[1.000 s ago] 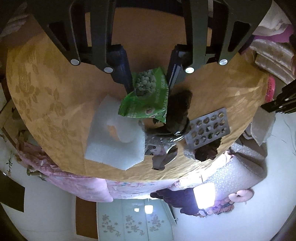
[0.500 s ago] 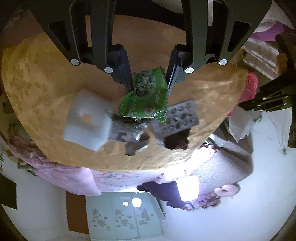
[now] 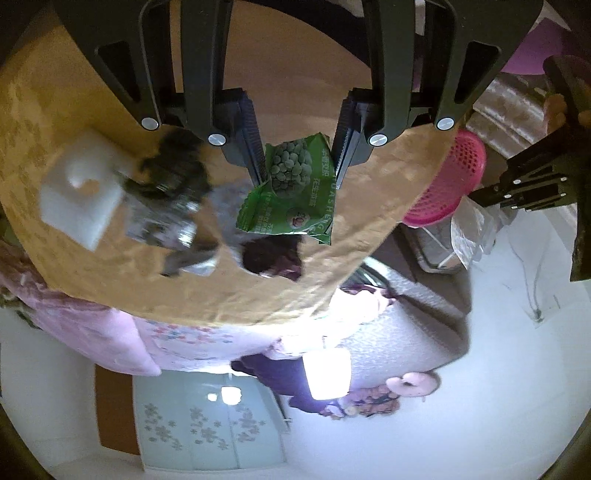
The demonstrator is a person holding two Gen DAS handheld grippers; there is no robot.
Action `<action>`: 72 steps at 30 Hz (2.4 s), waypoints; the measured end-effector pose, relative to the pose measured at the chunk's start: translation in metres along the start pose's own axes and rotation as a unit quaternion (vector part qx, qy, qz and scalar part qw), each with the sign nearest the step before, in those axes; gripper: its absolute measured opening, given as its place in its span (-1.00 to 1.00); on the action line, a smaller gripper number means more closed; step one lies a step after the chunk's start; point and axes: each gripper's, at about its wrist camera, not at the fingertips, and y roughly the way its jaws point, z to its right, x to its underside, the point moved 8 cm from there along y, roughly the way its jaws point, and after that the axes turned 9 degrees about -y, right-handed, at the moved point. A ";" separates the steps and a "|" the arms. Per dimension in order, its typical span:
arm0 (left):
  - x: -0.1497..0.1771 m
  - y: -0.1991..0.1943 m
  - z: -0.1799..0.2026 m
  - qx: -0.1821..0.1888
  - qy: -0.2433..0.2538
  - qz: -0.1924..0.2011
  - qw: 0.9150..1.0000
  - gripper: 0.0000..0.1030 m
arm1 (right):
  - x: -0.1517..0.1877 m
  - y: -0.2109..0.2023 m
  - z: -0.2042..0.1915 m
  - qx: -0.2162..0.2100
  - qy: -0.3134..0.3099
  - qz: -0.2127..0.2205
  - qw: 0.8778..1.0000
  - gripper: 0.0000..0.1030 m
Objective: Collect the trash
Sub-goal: 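Carry the tissues and green snack bag over the pink basket with both tools, then open left tool dropping tissues while right tool drops the snack bag into basket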
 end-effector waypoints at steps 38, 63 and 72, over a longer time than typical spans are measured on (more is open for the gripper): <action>0.035 0.055 -0.124 -0.098 -0.119 -0.073 0.985 -0.84 | -0.032 0.123 -0.179 -0.153 -0.116 -0.090 0.977 -0.31; 0.033 0.052 -0.138 -0.133 -0.137 -0.058 0.980 0.24 | -0.027 0.126 -0.172 -0.160 -0.084 -0.091 0.979 0.14; 0.024 0.041 -0.124 -0.117 -0.126 -0.025 0.985 0.31 | -0.030 0.099 -0.150 -0.121 -0.078 -0.056 0.988 0.28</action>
